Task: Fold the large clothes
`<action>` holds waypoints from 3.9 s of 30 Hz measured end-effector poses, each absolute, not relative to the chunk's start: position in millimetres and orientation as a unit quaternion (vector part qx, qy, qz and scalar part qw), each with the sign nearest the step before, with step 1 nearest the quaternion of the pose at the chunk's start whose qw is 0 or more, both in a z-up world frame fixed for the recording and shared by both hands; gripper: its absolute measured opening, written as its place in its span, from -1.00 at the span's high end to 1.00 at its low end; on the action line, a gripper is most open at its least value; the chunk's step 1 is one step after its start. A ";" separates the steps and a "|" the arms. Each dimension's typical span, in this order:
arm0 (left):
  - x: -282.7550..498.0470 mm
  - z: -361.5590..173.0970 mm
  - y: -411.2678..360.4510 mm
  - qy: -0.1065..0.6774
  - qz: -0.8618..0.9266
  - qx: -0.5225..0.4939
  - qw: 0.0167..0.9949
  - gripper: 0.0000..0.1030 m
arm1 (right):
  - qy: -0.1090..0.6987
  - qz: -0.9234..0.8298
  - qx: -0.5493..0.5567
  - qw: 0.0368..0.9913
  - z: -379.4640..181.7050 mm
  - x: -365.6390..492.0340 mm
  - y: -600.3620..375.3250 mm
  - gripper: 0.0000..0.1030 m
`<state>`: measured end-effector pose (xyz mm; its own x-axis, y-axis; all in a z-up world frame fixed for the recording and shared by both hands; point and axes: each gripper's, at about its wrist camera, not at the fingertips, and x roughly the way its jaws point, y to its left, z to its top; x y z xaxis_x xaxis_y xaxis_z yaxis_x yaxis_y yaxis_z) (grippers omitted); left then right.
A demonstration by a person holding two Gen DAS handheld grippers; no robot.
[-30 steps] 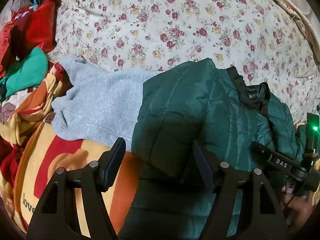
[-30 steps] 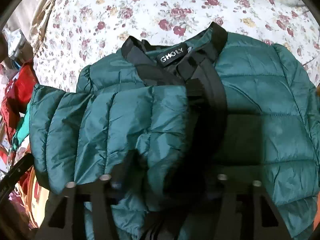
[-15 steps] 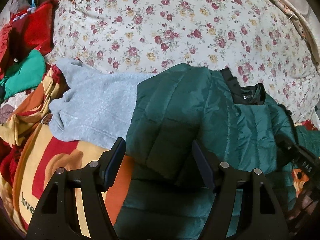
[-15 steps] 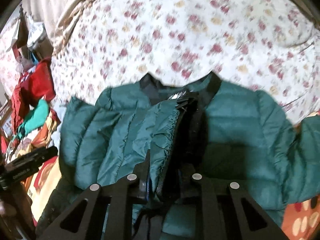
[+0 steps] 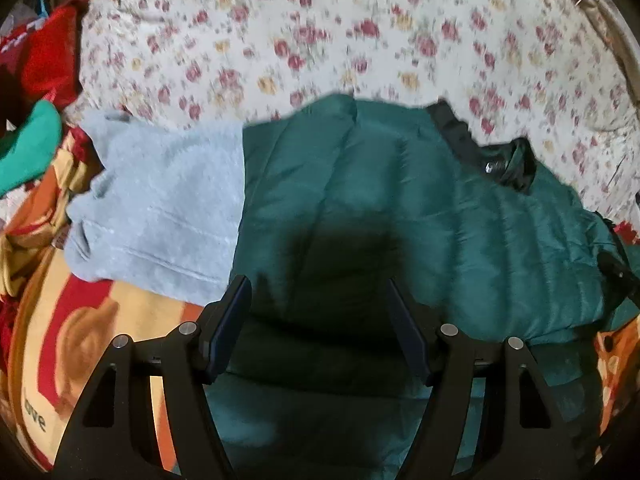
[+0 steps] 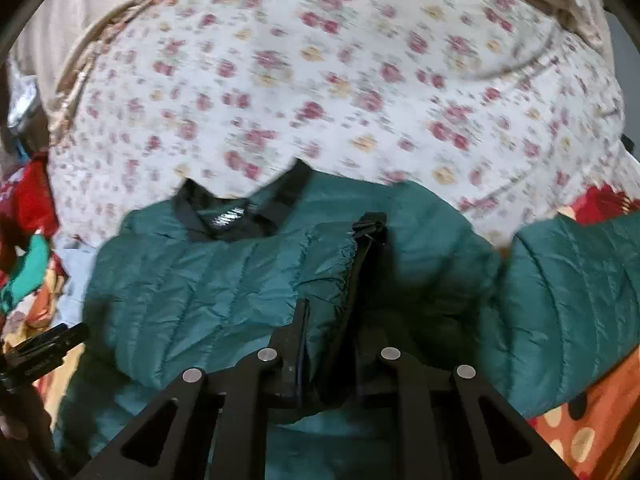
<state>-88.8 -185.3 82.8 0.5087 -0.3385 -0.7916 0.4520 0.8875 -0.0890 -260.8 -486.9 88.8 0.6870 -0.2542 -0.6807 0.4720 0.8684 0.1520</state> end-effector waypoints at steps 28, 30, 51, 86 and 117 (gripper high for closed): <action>-90.0 70.2 -217.3 0.431 -0.228 0.093 0.868 -0.34 | 0.391 -0.106 0.130 0.905 66.2 -265.9 -453.5 -0.20; -88.8 66.9 -219.3 0.432 -0.227 0.094 0.868 -0.34 | 0.412 -0.131 0.126 0.893 50.5 -255.7 -458.9 -0.18; -89.5 53.5 -243.6 0.426 -0.219 0.102 0.872 -0.58 | 0.358 -0.150 0.164 0.907 73.0 -249.0 -480.5 -0.13; -178.1 129.6 -227.6 0.377 -0.272 0.076 0.882 -0.61 | 0.352 -0.204 0.144 0.902 103.6 -311.8 -455.9 -0.44; -184.7 112.4 -254.2 0.399 -0.289 0.070 0.867 -0.61 | 0.366 -0.242 0.143 0.887 88.6 -331.4 -484.5 -0.46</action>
